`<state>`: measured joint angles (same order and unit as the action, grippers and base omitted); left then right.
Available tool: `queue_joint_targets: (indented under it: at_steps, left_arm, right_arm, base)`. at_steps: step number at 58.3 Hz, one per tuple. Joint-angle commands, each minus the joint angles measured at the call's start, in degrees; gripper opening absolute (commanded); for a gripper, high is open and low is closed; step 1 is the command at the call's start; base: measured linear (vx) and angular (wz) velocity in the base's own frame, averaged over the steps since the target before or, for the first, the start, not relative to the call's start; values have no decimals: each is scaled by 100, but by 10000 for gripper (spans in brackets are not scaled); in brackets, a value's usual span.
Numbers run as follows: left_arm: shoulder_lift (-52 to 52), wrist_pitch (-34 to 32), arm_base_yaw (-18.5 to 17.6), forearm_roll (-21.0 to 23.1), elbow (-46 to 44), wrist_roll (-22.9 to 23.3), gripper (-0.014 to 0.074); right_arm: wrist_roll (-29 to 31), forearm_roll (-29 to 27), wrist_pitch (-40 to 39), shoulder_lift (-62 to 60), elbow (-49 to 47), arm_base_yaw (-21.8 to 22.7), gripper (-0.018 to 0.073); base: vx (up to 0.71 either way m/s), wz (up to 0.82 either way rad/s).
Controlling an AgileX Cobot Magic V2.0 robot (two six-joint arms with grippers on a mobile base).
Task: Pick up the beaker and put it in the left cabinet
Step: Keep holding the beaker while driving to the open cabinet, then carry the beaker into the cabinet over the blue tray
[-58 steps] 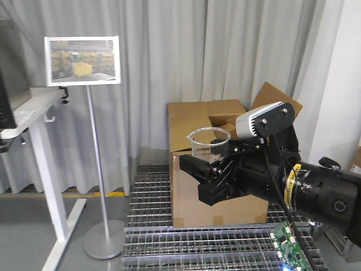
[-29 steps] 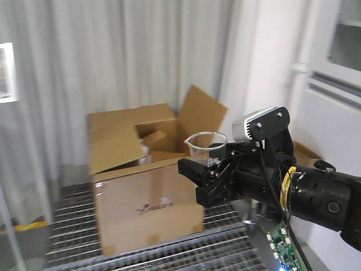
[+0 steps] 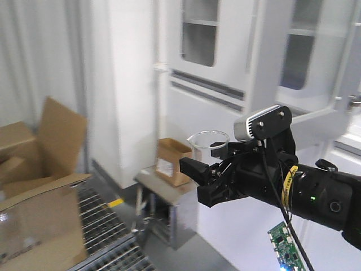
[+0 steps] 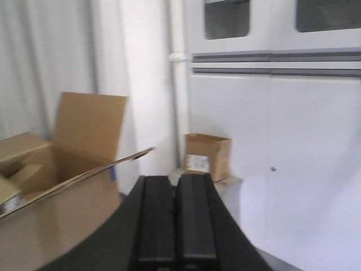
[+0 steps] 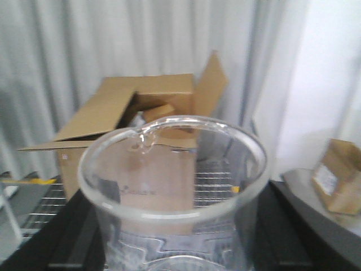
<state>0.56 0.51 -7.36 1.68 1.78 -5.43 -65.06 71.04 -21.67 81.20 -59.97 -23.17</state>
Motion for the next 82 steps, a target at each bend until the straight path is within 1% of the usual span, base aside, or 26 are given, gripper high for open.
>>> queue_joint_targets:
  at_steps: [1, 52, 67, 82]
  left_arm:
    - [111, -478, -6, 42, 93, 19, 1]
    - [111, -478, -6, 42, 93, 19, 1]
    - [111, -478, -6, 42, 93, 19, 1]
    - [111, -478, -6, 42, 93, 19, 1]
  right_arm:
    - [20, -136, -165, -196, -189, 20, 134]
    - [20, -136, -165, -196, -189, 20, 134]
    - [20, -136, -165, -196, -189, 20, 134]
    - [20, -136, -165, -196, -189, 20, 134]
  base:
    - [17, -67]
    - [18, -65]
    - [18, -46]
    - [19, -27]
